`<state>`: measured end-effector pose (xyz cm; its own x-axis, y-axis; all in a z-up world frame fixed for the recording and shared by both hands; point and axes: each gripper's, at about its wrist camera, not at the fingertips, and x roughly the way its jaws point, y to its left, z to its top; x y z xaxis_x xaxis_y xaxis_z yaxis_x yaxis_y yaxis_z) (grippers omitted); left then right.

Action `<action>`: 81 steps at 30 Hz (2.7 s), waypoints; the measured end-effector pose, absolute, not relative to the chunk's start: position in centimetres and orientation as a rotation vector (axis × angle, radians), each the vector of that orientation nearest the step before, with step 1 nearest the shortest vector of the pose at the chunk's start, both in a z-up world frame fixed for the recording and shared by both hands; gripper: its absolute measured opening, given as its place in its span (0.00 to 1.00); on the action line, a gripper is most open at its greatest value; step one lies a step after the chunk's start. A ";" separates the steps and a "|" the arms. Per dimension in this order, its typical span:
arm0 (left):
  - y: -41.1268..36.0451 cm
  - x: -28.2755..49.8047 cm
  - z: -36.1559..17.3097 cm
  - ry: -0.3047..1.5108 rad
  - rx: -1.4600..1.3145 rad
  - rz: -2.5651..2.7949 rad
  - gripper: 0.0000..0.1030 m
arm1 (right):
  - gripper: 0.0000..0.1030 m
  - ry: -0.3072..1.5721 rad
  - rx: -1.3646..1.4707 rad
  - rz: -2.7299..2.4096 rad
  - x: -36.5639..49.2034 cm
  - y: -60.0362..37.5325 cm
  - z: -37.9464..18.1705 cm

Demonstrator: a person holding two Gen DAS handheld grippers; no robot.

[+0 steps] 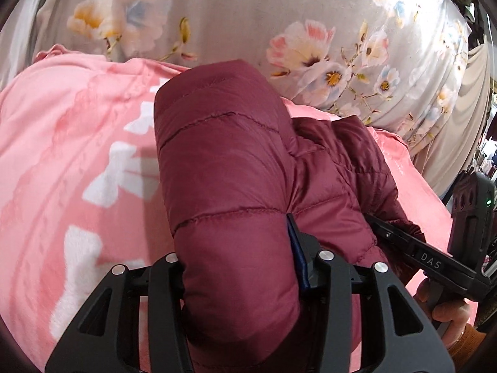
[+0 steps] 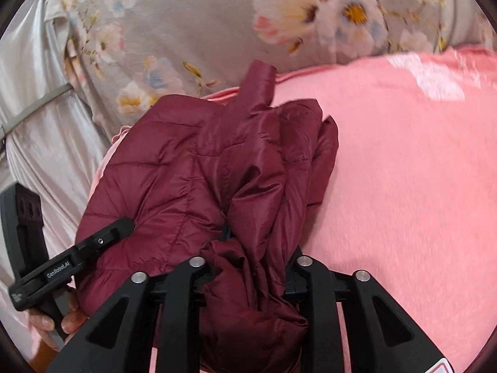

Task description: Fold large clothes

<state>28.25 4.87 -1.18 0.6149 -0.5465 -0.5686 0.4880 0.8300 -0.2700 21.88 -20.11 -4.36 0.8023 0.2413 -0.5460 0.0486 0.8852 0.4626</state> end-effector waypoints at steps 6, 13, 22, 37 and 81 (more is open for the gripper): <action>5.5 29.1 -2.6 0.726 -0.114 -0.546 0.60 | 0.42 0.660 0.486 0.100 21.8 -20.4 -4.4; 8.2 26.5 1.5 0.680 -0.021 -0.404 0.82 | 0.51 0.586 0.425 0.056 17.0 -22.2 -0.7; 5.1 31.7 8.0 0.713 -0.058 -0.227 0.77 | 0.02 0.592 0.304 -0.027 23.5 -19.9 4.9; 0.8 37.7 -0.4 0.861 -0.004 -0.089 0.78 | 0.00 0.750 0.260 -0.163 28.4 -20.3 -4.4; 3.0 15.6 -1.4 0.819 0.122 -0.136 0.77 | 0.29 0.792 0.200 -0.058 8.4 -15.2 -4.4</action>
<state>15.63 2.99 -1.35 0.6753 -0.0731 -0.7339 0.1676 0.9842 0.0562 8.36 -15.18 -4.38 0.7021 0.0228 -0.7117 0.1270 0.9795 0.1566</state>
